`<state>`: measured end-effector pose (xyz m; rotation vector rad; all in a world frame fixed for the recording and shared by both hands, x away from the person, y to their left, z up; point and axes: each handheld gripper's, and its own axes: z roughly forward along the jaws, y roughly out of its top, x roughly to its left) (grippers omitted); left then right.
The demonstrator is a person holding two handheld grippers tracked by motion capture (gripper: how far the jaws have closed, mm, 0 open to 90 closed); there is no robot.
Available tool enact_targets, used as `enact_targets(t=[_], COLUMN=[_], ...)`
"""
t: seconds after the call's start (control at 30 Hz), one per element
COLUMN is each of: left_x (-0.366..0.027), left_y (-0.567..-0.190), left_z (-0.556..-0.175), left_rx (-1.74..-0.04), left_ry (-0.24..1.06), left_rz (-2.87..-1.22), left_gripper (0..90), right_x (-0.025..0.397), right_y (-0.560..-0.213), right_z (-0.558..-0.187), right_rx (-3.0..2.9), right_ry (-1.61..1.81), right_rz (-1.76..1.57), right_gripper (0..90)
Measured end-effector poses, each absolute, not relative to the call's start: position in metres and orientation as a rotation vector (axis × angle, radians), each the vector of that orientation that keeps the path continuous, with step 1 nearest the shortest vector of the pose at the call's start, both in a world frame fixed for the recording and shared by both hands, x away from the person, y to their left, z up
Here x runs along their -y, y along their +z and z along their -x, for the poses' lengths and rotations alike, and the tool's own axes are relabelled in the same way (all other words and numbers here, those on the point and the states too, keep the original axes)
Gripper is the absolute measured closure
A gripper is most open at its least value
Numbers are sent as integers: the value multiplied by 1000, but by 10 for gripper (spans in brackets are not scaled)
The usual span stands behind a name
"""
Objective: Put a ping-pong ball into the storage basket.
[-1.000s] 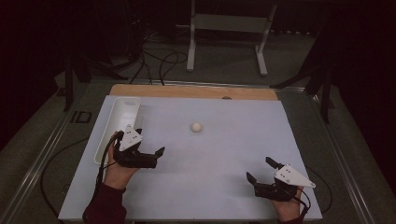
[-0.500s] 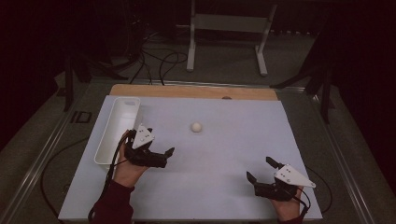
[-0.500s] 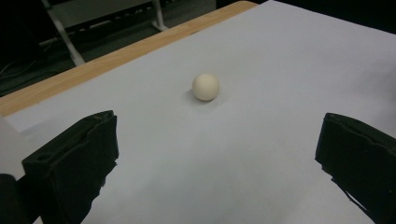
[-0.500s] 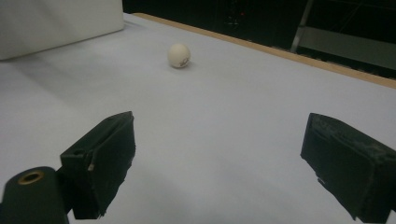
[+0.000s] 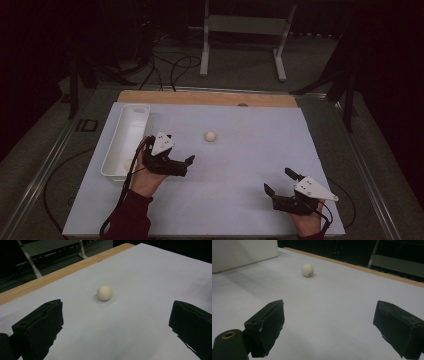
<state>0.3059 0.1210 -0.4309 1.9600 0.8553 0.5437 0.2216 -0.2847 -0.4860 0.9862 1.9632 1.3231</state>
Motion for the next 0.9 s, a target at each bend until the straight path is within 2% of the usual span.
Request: enact_targets(t=[0.9], left_x=[-94], left_y=[-433], left_z=[-322], left_rx=[-833], left_ry=[534], left_rz=[-1953], left_gripper=[2], right_x=[286], right_y=[-486], right_z=[-222], right_rx=[-1960], right_ry=[1326], right_rz=[-992], right_gripper=[96])
